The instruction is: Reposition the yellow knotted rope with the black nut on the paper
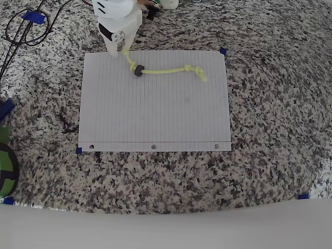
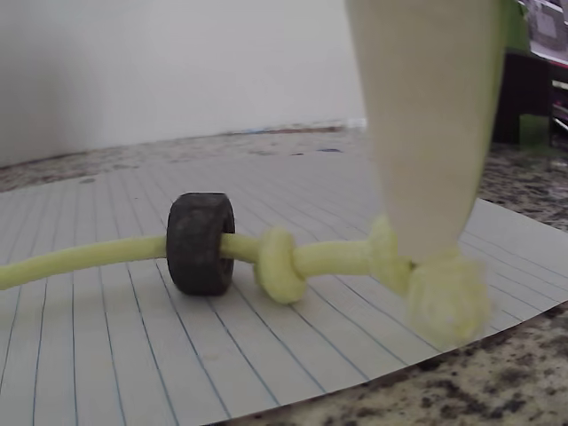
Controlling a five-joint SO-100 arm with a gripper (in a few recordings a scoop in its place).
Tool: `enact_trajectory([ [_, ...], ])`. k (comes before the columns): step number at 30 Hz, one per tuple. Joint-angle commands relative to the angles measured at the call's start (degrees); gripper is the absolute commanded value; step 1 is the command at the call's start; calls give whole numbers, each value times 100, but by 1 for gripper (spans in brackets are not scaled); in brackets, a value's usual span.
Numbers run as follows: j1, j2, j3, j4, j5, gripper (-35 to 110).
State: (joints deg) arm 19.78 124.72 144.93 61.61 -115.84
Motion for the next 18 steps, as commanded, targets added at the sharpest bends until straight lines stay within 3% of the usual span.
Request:
enact_trajectory([
  [1,-62,-62,-211,-62,-35,37],
  [18,-290,-492,-185,-404,-53,35],
])
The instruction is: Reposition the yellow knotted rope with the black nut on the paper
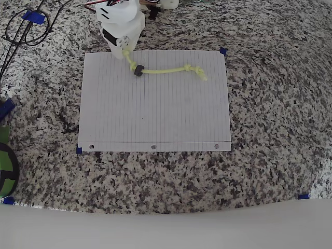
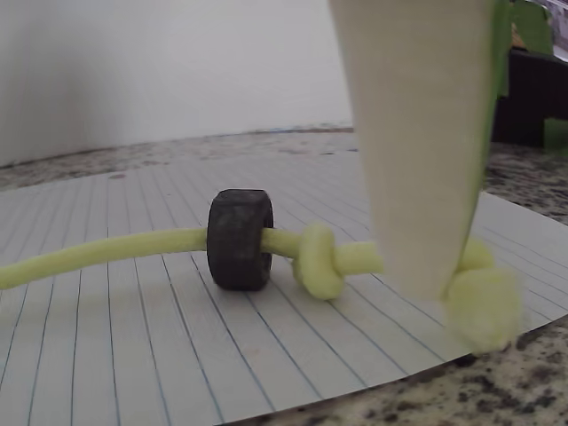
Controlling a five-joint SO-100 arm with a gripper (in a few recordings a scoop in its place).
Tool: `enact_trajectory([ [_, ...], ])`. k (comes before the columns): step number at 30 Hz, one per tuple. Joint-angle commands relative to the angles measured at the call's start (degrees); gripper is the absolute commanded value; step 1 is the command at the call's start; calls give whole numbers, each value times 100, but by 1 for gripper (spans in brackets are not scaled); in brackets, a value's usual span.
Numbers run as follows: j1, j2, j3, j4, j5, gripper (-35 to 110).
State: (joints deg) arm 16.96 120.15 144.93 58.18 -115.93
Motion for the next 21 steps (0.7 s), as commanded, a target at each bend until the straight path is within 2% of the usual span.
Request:
enact_trajectory([
  [1,9,-44,-185,-70,-44,35],
  [15,123,-211,-185,-149,-132,28],
  [21,185,-360,-185,-193,-193,31],
])
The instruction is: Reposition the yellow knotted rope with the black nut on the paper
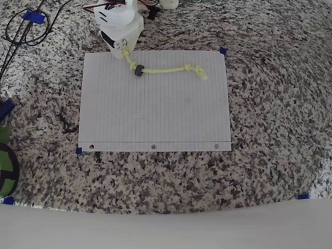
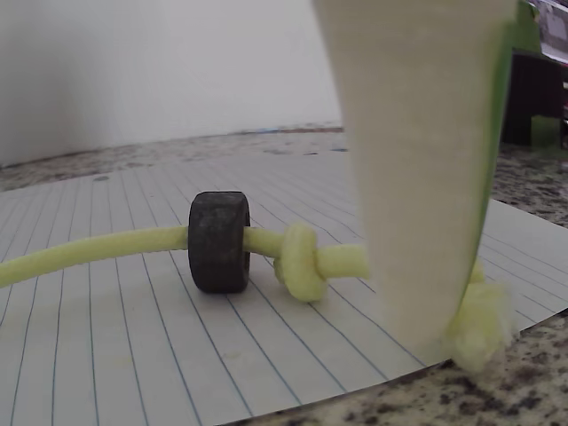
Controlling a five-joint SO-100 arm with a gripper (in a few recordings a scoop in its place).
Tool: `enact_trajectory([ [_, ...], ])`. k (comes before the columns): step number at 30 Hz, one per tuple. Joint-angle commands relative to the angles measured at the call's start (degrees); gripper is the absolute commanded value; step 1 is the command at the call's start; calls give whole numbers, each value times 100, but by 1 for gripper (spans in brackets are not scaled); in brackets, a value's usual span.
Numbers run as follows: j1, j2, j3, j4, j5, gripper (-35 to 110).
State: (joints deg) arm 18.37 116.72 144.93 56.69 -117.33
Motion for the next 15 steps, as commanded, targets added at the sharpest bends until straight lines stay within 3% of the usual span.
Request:
enact_trajectory([
  [1,44,-35,-185,-62,-53,31],
  [7,62,-9,-185,-123,-53,28],
  [8,62,9,-185,-123,-53,25],
  [11,62,26,-185,-158,-18,0],
  [15,70,88,-185,-114,-9,0],
])
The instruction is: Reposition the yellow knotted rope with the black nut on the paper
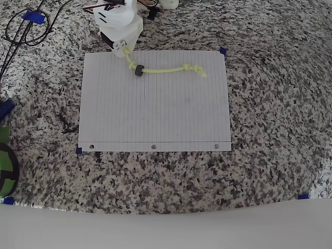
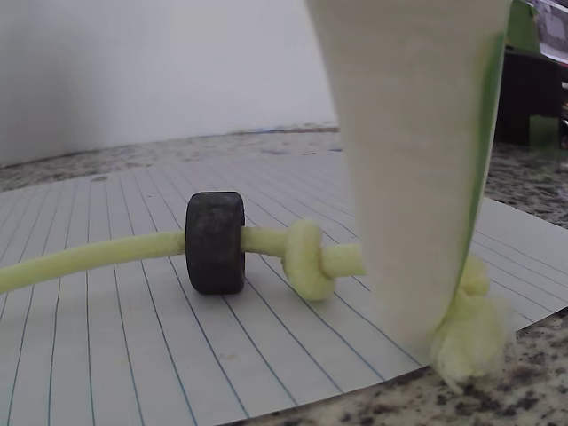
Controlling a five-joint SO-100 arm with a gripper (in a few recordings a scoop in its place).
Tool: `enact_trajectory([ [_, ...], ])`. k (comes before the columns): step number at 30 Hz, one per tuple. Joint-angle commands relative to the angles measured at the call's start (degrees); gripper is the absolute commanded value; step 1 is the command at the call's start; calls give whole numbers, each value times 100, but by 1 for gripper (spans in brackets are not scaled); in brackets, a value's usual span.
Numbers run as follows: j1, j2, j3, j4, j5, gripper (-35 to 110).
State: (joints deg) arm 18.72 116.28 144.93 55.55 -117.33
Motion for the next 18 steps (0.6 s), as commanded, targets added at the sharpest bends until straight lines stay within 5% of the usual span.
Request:
enact_trajectory([
  [1,53,167,-185,9,0,0],
  [18,677,2839,-193,-589,1301,0],
])
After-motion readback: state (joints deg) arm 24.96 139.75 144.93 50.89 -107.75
